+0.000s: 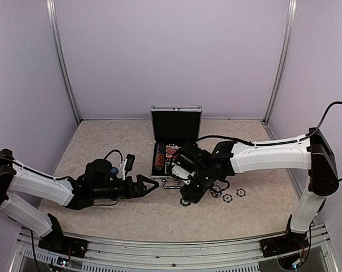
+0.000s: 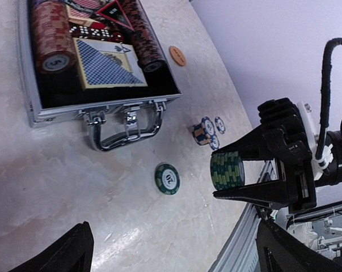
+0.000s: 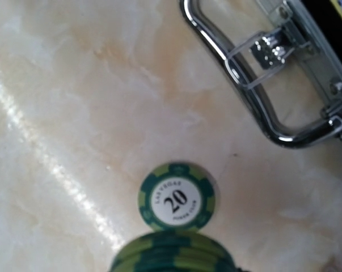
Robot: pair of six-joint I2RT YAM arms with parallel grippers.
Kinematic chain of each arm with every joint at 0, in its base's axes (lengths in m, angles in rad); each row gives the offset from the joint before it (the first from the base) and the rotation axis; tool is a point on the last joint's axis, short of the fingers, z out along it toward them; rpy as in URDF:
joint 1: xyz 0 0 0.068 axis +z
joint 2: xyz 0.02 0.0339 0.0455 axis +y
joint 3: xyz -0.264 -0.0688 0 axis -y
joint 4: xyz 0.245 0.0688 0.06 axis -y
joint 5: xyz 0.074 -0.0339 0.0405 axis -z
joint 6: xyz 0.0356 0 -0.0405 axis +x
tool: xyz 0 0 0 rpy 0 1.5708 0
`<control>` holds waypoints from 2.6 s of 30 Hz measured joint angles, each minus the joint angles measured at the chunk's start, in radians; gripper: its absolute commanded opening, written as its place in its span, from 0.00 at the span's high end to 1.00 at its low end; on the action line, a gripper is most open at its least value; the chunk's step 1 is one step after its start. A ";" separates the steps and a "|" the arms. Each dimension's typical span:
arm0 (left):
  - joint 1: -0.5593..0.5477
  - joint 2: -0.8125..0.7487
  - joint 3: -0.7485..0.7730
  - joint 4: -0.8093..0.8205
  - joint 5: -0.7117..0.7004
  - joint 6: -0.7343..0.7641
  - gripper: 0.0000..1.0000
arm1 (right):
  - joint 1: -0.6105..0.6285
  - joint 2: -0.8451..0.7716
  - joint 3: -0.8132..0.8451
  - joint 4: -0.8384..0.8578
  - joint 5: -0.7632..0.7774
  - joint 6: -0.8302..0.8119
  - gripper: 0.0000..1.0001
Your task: Pack up texas hold em set
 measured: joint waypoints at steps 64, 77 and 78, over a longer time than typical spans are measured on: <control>-0.091 0.721 0.180 0.929 0.436 -0.186 0.01 | 0.088 -0.073 0.018 -0.110 -0.114 -0.095 1.00; -0.095 0.751 0.212 0.929 0.455 -0.179 0.02 | 0.088 -0.073 0.018 -0.138 -0.114 -0.085 1.00; -0.096 0.751 0.213 0.929 0.456 -0.179 0.02 | 0.088 -0.073 0.018 -0.139 -0.114 -0.084 1.00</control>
